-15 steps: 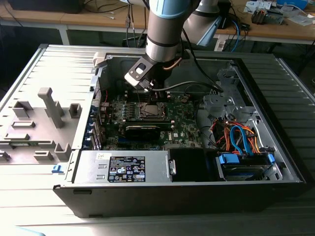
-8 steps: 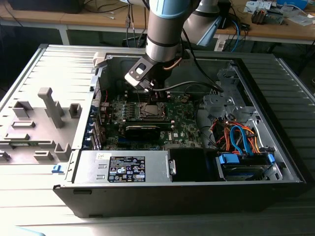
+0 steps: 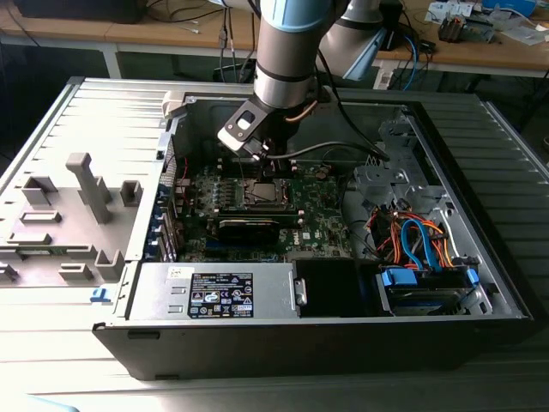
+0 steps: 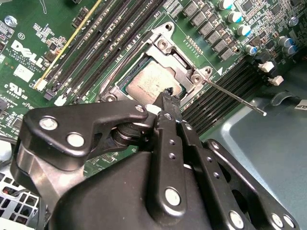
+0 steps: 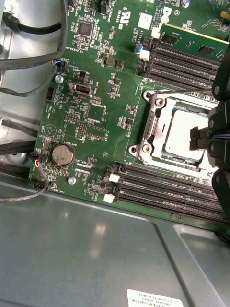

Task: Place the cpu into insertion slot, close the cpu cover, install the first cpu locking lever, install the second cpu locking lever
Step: 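Install the first cpu locking lever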

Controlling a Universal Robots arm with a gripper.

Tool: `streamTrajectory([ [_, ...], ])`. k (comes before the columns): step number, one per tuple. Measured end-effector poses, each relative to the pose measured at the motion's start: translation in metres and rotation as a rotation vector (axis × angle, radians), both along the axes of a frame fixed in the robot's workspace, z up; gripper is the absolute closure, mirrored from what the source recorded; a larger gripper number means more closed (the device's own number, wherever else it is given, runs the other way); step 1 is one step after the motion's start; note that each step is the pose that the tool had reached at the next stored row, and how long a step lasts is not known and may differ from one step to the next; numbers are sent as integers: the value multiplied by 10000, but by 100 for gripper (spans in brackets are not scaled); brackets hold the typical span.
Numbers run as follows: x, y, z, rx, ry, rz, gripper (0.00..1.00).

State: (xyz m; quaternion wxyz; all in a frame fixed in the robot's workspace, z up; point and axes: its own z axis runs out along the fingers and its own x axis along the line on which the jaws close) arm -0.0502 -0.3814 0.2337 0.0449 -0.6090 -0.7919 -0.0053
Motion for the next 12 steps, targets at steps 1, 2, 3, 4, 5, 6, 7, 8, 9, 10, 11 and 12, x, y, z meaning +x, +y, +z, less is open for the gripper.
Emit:
streamTrajectory([
  [1, 0, 0, 0, 1, 1, 11, 89],
  [2, 0, 0, 0, 0, 0, 27, 89],
  [3, 0, 0, 0, 0, 0, 41, 89],
  [4, 0, 0, 0, 0, 0, 52, 89],
  [5, 0, 0, 0, 0, 0, 59, 89],
  [6, 0, 0, 0, 0, 0, 69, 89],
  [7, 0, 0, 0, 0, 0, 76, 89],
  [8, 0, 0, 0, 0, 0, 87, 89],
  [9, 0, 0, 0, 0, 0, 94, 89],
  [10, 0, 0, 0, 0, 0, 101, 89],
  [11, 0, 0, 0, 1, 0, 111, 89],
  [12, 0, 0, 0, 1, 0, 117, 89],
])
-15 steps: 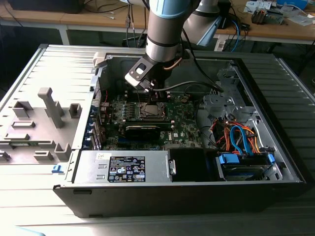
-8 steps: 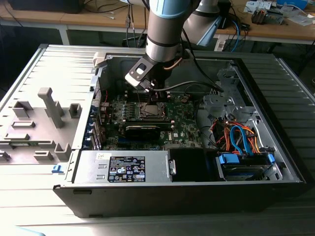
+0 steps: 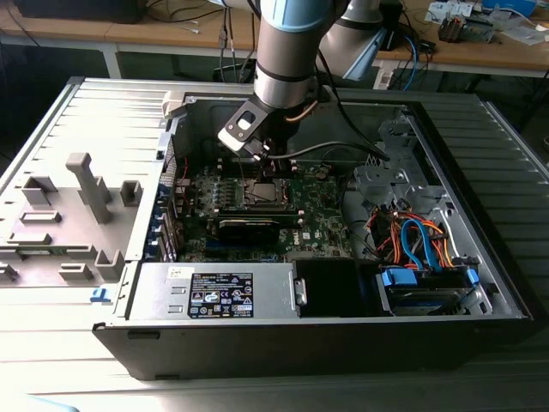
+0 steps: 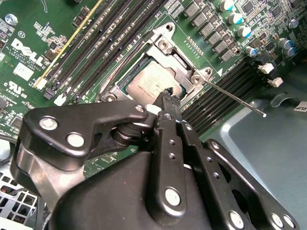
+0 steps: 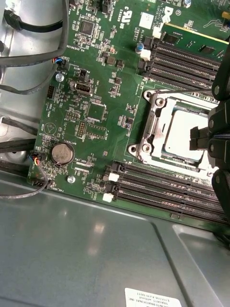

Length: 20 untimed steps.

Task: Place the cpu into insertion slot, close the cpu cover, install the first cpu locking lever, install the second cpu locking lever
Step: 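Install the first cpu locking lever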

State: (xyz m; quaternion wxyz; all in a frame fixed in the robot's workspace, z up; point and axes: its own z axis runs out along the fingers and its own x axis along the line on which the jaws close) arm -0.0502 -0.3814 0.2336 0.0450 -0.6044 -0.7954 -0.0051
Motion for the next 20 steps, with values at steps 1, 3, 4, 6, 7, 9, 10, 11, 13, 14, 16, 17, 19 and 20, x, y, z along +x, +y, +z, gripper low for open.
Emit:
streamTrajectory([
  [1, 0, 0, 0, 0, 0, 6, 89],
  [3, 0, 0, 0, 0, 0, 27, 89],
  [4, 0, 0, 0, -1, 0, 39, 89],
  [6, 0, 0, 0, 0, 0, 53, 89],
  [7, 0, 0, 0, 0, 0, 60, 89],
  [9, 0, 0, 0, 0, 0, 76, 89],
  [10, 0, 0, 0, 0, 0, 85, 89],
  [11, 0, 0, 0, 0, 0, 92, 89],
  [13, 0, 0, 0, 0, 0, 119, 89],
  [14, 0, 0, 0, 0, 0, 127, 89],
  [16, 0, 0, 0, 0, 0, 142, 89],
  [17, 0, 0, 0, 0, 0, 155, 89],
  [19, 0, 0, 0, -1, 0, 179, 89],
  [20, 0, 0, 0, 0, 0, 186, 89],
])
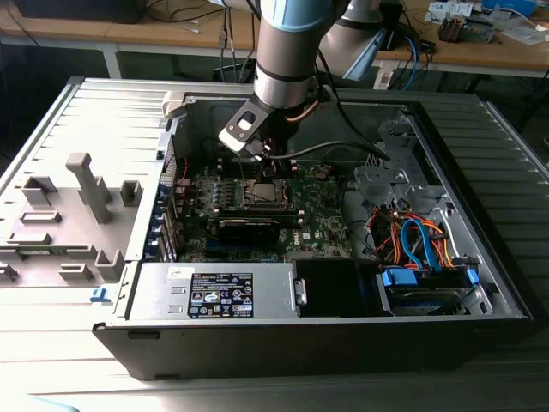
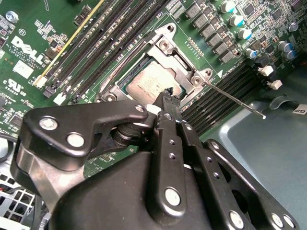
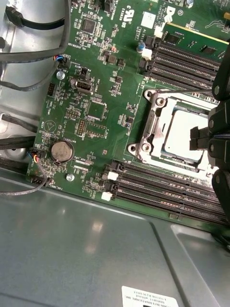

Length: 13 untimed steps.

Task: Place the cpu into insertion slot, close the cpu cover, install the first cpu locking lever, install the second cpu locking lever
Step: 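Install the first cpu locking lever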

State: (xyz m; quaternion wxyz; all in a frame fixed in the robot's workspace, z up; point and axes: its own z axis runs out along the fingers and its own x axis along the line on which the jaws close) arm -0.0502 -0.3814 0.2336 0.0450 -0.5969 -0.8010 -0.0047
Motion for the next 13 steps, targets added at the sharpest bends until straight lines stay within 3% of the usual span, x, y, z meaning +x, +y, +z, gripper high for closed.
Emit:
streamTrajectory([
  [13, 0, 0, 0, 0, 0, 112, 89],
])
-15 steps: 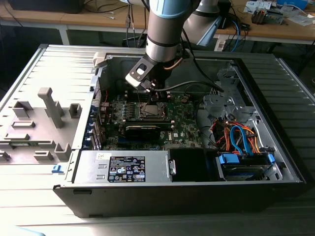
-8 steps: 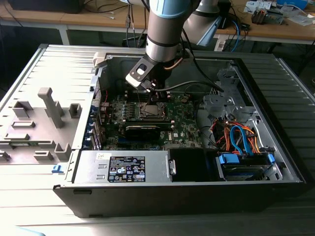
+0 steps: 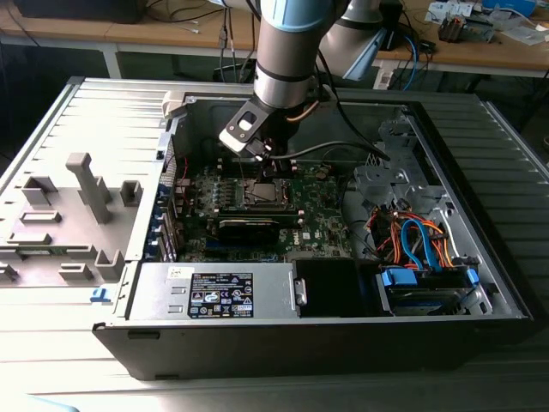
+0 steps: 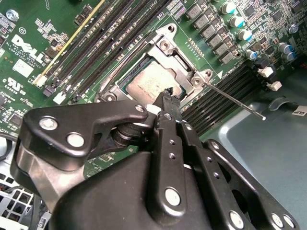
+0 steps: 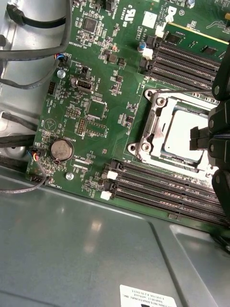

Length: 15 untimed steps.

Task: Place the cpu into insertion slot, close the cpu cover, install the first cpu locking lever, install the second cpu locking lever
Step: 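Install the first cpu locking lever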

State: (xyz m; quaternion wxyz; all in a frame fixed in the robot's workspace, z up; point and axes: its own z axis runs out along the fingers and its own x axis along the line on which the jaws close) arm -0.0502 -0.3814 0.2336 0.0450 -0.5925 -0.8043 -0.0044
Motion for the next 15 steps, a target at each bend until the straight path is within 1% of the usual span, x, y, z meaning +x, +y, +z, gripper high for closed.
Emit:
streamTrajectory([
  [15, 0, 0, 0, 0, 0, 115, 89],
])
